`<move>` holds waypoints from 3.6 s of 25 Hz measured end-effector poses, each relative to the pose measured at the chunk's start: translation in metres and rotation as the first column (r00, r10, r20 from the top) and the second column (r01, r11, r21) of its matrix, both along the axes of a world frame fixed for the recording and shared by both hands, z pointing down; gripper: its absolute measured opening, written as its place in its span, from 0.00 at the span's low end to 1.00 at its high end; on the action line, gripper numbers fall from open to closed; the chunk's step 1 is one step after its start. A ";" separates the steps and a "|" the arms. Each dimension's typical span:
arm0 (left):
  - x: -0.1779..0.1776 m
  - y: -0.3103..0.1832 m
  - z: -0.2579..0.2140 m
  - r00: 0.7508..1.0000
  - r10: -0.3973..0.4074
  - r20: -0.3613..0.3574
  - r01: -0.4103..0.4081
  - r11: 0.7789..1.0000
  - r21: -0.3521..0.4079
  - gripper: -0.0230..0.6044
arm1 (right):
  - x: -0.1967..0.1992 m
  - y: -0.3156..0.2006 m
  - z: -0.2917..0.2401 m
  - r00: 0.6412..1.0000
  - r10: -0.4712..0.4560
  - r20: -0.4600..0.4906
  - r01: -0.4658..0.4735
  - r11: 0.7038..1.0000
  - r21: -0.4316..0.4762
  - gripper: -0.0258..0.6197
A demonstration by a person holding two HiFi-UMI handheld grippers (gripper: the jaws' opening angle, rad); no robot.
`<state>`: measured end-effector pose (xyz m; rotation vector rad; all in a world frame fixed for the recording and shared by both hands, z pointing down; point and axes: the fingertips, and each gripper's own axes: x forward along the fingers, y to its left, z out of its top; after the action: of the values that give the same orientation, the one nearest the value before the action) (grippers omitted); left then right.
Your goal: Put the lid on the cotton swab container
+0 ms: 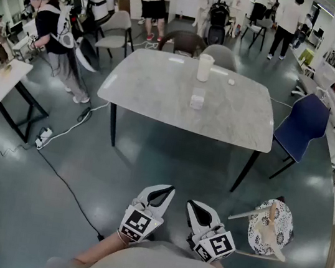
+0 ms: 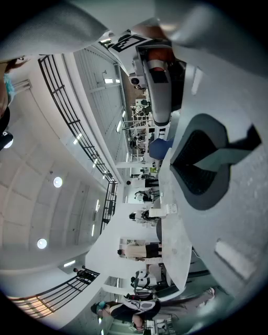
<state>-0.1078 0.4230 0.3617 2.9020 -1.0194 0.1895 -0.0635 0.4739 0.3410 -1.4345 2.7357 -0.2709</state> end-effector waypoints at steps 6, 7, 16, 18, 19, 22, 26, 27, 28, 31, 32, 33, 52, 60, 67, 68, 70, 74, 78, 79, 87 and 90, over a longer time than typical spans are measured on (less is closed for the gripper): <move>-0.001 -0.009 -0.003 1.000 -0.002 -0.004 0.002 1.000 0.025 0.03 | 0.002 -0.008 -0.002 1.000 0.007 0.004 -0.007 1.000 0.017 0.04; -0.001 -0.009 -0.003 1.000 -0.001 -0.005 0.001 1.000 0.025 0.03 | 0.002 -0.008 -0.002 1.000 0.009 0.005 -0.009 1.000 0.018 0.04; -0.013 -0.004 0.002 1.000 -0.004 -0.011 0.004 1.000 0.017 0.03 | -0.009 -0.005 0.003 1.000 0.010 0.000 -0.010 1.000 0.011 0.04; -0.016 -0.004 0.003 1.000 -0.002 -0.015 0.002 1.000 0.012 0.03 | -0.011 -0.005 0.000 1.000 0.024 0.004 -0.024 0.999 0.028 0.04; -0.018 -0.004 0.004 1.000 -0.002 -0.017 0.002 1.000 0.010 0.03 | -0.012 -0.004 -0.003 1.000 0.029 0.007 -0.029 0.999 0.040 0.04; -0.026 -0.006 0.002 1.000 -0.003 -0.022 0.003 1.000 0.010 0.03 | -0.019 -0.007 -0.010 0.999 0.033 0.026 -0.035 0.997 0.062 0.04; -0.037 -0.011 -0.002 1.000 0.001 -0.026 -0.001 1.000 0.009 0.03 | -0.036 -0.010 -0.016 0.999 0.029 0.033 -0.031 0.997 0.069 0.04; -0.041 -0.011 -0.002 1.000 0.004 -0.026 -0.004 1.000 0.008 0.03 | -0.042 -0.010 -0.017 0.999 0.027 0.039 -0.029 0.997 0.064 0.04; -0.044 -0.012 0.000 1.000 0.008 -0.026 -0.007 1.000 0.006 0.03 | -0.047 -0.010 -0.016 0.999 0.027 0.044 -0.029 0.998 0.058 0.04; -0.054 -0.010 0.003 0.999 0.019 -0.027 -0.018 1.000 0.002 0.03 | -0.054 -0.008 -0.007 0.998 0.046 0.037 -0.048 0.997 0.059 0.04; -0.056 -0.009 0.004 0.999 0.023 -0.028 -0.023 1.000 0.003 0.03 | -0.055 -0.007 -0.005 0.998 0.055 0.039 -0.057 0.996 0.066 0.04; -0.057 -0.008 0.006 0.999 0.029 -0.029 -0.029 1.000 0.004 0.03 | -0.057 -0.005 -0.004 0.997 0.064 0.046 -0.066 0.996 0.065 0.04; -0.047 -0.049 0.012 0.998 0.057 -0.016 -0.057 0.998 0.005 0.03 | -0.045 -0.048 0.013 0.992 0.097 0.076 -0.097 0.995 0.000 0.04; -0.013 -0.112 0.012 0.999 0.042 -0.013 -0.042 0.999 0.009 0.03 | -0.011 -0.112 0.010 0.994 0.067 0.082 -0.067 0.998 0.001 0.04; 0.019 -0.163 0.001 0.999 0.021 -0.028 -0.021 1.000 0.023 0.03 | 0.019 -0.166 0.002 0.997 0.034 0.074 -0.035 0.999 0.010 0.04; 0.023 -0.169 0.000 0.999 0.021 -0.028 -0.020 1.000 0.024 0.03 | 0.022 -0.173 0.002 0.997 0.029 0.071 -0.030 0.999 0.011 0.04; 0.031 -0.180 0.000 0.999 0.019 -0.027 -0.018 0.999 0.030 0.03 | 0.030 -0.185 0.001 0.997 0.021 0.068 -0.022 1.000 0.014 0.04; 0.054 -0.205 -0.004 0.999 0.010 -0.031 -0.008 0.999 0.048 0.03 | 0.052 -0.210 -0.002 0.998 0.006 0.059 -0.007 1.000 0.031 0.04; 0.078 -0.226 -0.011 0.999 0.000 -0.045 0.002 0.999 0.049 0.03 | 0.077 -0.230 -0.007 0.999 0.000 0.050 -0.002 0.999 0.034 0.04; 0.082 -0.229 -0.010 0.999 -0.002 -0.048 0.004 0.999 0.046 0.03 | 0.080 -0.234 -0.007 0.999 -0.005 0.049 0.004 0.999 0.034 0.04; 0.099 -0.247 -0.004 0.999 -0.031 -0.038 0.033 0.999 0.034 0.03 | 0.085 -0.254 -0.010 0.996 -0.061 0.072 0.059 0.998 0.023 0.04; 0.096 -0.251 -0.005 0.998 -0.037 -0.044 0.038 0.999 0.033 0.03 | 0.088 -0.258 -0.010 0.996 -0.042 0.074 0.039 0.998 0.045 0.04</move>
<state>-0.0116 0.1717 0.3568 2.9007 -1.0800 0.1075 0.0245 0.2164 0.3313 -1.3317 2.6963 -0.2599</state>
